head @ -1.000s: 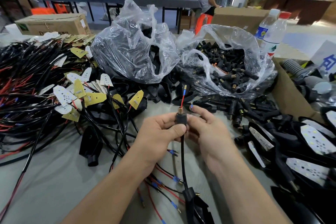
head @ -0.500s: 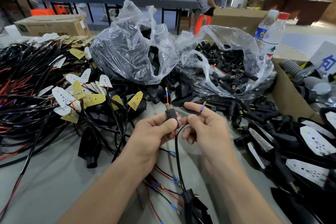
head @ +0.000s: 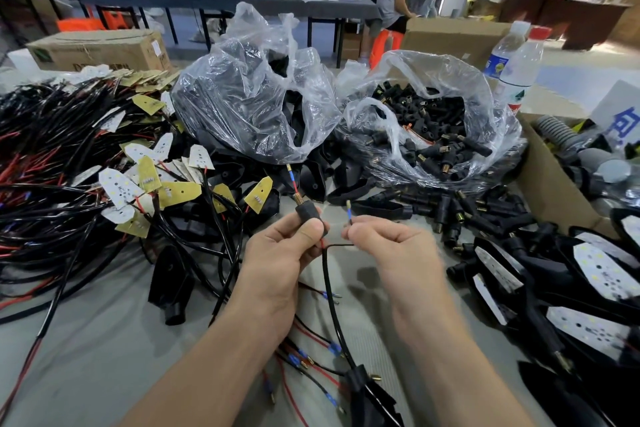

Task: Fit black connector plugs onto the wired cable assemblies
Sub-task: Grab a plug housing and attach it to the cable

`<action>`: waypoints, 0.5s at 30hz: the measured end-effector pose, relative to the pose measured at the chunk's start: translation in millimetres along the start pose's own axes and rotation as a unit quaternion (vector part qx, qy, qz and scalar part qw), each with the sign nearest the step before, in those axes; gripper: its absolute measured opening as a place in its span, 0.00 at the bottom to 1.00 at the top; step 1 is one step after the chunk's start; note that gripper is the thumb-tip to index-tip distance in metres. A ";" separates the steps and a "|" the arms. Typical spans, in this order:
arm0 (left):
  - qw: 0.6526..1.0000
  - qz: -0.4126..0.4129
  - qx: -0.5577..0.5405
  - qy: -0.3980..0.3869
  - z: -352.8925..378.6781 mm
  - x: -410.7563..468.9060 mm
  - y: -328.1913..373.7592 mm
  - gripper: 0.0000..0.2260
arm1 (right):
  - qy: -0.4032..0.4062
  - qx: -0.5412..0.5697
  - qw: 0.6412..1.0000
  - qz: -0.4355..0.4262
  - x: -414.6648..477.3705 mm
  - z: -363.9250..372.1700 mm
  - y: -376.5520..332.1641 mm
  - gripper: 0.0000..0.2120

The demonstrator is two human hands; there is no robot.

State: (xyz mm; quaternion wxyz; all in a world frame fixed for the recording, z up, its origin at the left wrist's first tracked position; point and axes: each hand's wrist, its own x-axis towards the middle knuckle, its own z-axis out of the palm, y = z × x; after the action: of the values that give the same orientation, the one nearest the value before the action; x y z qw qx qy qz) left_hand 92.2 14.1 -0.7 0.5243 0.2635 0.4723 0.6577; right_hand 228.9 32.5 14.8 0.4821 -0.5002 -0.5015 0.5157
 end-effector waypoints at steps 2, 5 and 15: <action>1.000 0.005 -0.010 0.010 0.4 -0.8 1.1 0.12 | -0.002 -0.106 0.994 -0.027 0.1 -1.1 1.6 0.07; 0.999 0.018 -0.019 0.019 2.5 -1.5 0.6 0.12 | -0.038 -0.280 0.955 -0.091 -0.8 0.6 7.7 0.08; 0.995 0.085 0.056 0.021 4.4 -2.9 0.0 0.16 | -0.033 -0.268 0.957 -0.104 -8.7 9.5 12.3 0.09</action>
State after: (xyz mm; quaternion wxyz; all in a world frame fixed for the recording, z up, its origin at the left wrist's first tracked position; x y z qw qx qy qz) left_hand 96.7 12.9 1.6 0.4415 0.3178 0.4950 0.6775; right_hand 219.8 23.0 2.7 0.3647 -0.5391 -0.6859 0.3255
